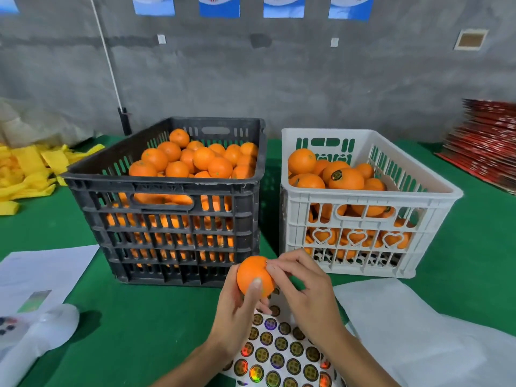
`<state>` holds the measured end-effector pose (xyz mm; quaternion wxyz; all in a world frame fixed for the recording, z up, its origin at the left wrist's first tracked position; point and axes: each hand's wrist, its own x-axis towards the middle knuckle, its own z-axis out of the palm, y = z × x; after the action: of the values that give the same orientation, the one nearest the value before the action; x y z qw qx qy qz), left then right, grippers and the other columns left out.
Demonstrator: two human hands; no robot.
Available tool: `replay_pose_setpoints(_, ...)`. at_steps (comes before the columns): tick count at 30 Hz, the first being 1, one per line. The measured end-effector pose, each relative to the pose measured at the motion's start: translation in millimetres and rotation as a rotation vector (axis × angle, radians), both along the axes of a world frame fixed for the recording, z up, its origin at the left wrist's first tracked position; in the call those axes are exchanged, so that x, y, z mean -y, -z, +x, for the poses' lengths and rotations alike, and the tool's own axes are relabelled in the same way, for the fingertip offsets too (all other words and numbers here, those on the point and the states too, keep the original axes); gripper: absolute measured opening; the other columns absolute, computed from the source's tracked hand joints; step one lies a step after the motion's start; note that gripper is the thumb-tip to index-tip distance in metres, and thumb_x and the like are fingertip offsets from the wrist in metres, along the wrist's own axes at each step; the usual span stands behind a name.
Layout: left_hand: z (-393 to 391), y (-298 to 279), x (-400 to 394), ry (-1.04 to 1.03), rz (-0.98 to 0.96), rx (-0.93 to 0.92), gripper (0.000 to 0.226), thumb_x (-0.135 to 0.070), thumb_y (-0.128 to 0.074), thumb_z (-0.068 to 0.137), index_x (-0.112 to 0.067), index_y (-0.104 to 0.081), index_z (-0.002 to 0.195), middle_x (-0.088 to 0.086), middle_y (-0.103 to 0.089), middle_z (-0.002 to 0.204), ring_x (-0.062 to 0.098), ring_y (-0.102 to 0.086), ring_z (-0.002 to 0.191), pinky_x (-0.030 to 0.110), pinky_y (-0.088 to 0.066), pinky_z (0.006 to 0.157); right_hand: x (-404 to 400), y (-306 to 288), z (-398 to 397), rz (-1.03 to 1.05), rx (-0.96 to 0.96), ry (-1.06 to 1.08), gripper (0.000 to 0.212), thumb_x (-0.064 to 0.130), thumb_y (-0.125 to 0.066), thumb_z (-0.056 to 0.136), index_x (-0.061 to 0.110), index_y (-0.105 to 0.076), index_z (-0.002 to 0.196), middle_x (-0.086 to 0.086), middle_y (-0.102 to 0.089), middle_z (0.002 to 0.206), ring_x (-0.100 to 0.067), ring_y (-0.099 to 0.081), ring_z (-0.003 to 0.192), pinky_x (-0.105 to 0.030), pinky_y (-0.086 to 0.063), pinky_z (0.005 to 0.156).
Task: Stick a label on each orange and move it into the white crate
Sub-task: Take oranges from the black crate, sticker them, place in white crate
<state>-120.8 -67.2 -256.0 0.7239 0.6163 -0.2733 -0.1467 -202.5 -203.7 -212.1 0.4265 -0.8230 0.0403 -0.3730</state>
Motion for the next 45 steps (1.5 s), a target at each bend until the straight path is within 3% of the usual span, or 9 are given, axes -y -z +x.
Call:
replay_pose_setpoints(5, -8, -53, 11, -0.061, -0.066, 0.065, 0.042, -0.058, -0.072, 0.09, -0.044, -0.065, 0.128, 0.002, -0.07, 0.116, 0.026, -0.076, 0.093, 0.033, -0.063, 0.077, 12, -32, -16, -0.38, 0.016, 0.008, 0.04, 0.034, -0.053, 0.104, 0.025, -0.06, 0.142, 0.013, -0.051, 0.135, -0.011, -0.058, 0.12, -0.03, -0.054, 0.092)
replay_pose_setpoints(9, -6, -122, 39, -0.06, -0.016, 0.132, 0.079, -0.049, -0.08, 0.08, -0.039, -0.045, 0.15, -0.01, -0.062, 0.136, 0.004, -0.072, 0.11, 0.019, -0.059, 0.088, 30, -71, -14, -0.796, 0.066, 0.4, 0.066, 0.05, -0.062, 0.094, 0.011, -0.053, 0.146, -0.007, -0.056, 0.143, -0.023, -0.061, 0.12, -0.037, -0.057, 0.092)
replay_pose_setpoints(14, 9, -205, 82, 0.206, 0.109, 0.452, 0.066, -0.036, -0.063, 0.104, -0.036, -0.029, 0.16, -0.011, -0.059, 0.145, -0.004, -0.06, 0.128, 0.013, -0.048, 0.101, 75, -130, -12, -0.709, 0.178, 0.722, 0.062, 0.045, -0.071, 0.091, 0.003, -0.061, 0.136, -0.014, -0.065, 0.129, -0.031, -0.064, 0.11, -0.043, -0.055, 0.087)
replay_pose_setpoints(20, 108, -242, 77, -0.275, 0.375, 0.888, 0.033, -0.017, -0.059, 0.105, -0.011, -0.064, 0.137, 0.008, -0.066, 0.137, 0.023, -0.061, 0.128, 0.034, -0.045, 0.112, 127, -134, -10, -0.56, -0.011, 0.911, 0.053, 0.028, -0.069, 0.096, 0.001, -0.056, 0.14, -0.019, -0.062, 0.134, -0.04, -0.057, 0.117, -0.05, -0.048, 0.098)
replay_pose_setpoints(24, 194, -235, 41, -0.151, 1.102, 0.699, 0.042, -0.023, -0.057, 0.105, -0.021, -0.057, 0.146, 0.014, -0.056, 0.152, 0.031, -0.054, 0.136, 0.035, -0.044, 0.11, 137, -100, -1, -0.625, -0.005, 0.89, 0.041, 0.03, -0.046, 0.105, 0.002, -0.068, 0.126, -0.017, -0.065, 0.135, -0.035, -0.056, 0.123, -0.049, -0.043, 0.107)
replay_pose_setpoints(27, 217, -223, 36, 0.062, 1.36, 0.505, 0.071, -0.051, -0.066, 0.098, -0.031, -0.037, 0.16, 0.005, -0.035, 0.167, 0.029, -0.042, 0.148, 0.04, -0.038, 0.119, 137, -83, 10, -0.638, 0.031, 0.902, 0.045, 0.03, -0.041, 0.105, 0.003, -0.072, 0.12, -0.014, -0.069, 0.129, -0.029, -0.057, 0.121, -0.045, -0.038, 0.106)
replay_pose_setpoints(36, 265, -223, 76, 0.075, 1.468, 0.512, 0.091, -0.043, -0.077, 0.092, -0.049, -0.019, 0.162, 0.007, -0.013, 0.17, 0.031, -0.065, 0.114, 0.041, -0.065, 0.086, 145, -68, 22, -0.652, 0.169, 0.939, 0.042, 0.027, -0.04, 0.107, 0.004, -0.074, 0.114, -0.011, -0.072, 0.12, -0.028, -0.06, 0.112, -0.044, -0.037, 0.105)
replay_pose_setpoints(41, 275, -221, 91, 0.069, 1.456, 0.612, 0.055, -0.024, -0.086, 0.087, -0.039, -0.046, 0.122, 0.01, -0.045, 0.132, 0.036, -0.069, 0.104, 0.05, -0.066, 0.08, 144, -68, 24, -0.657, 0.142, 0.951, 0.043, 0.027, -0.038, 0.107, 0.004, -0.074, 0.113, -0.01, -0.072, 0.12, -0.028, -0.061, 0.113, -0.045, -0.039, 0.105)
replay_pose_setpoints(45, 265, -227, 85, 0.051, 1.389, 0.72, 0.054, -0.015, -0.083, 0.086, -0.029, -0.046, 0.123, 0.013, -0.062, 0.115, 0.038, -0.07, 0.105, 0.051, -0.062, 0.087, 145, -66, 24, -0.64, 0.156, 0.955, 0.043, 0.027, -0.038, 0.108, 0.004, -0.073, 0.115, -0.01, -0.071, 0.119, -0.028, -0.061, 0.111, -0.047, -0.041, 0.104)
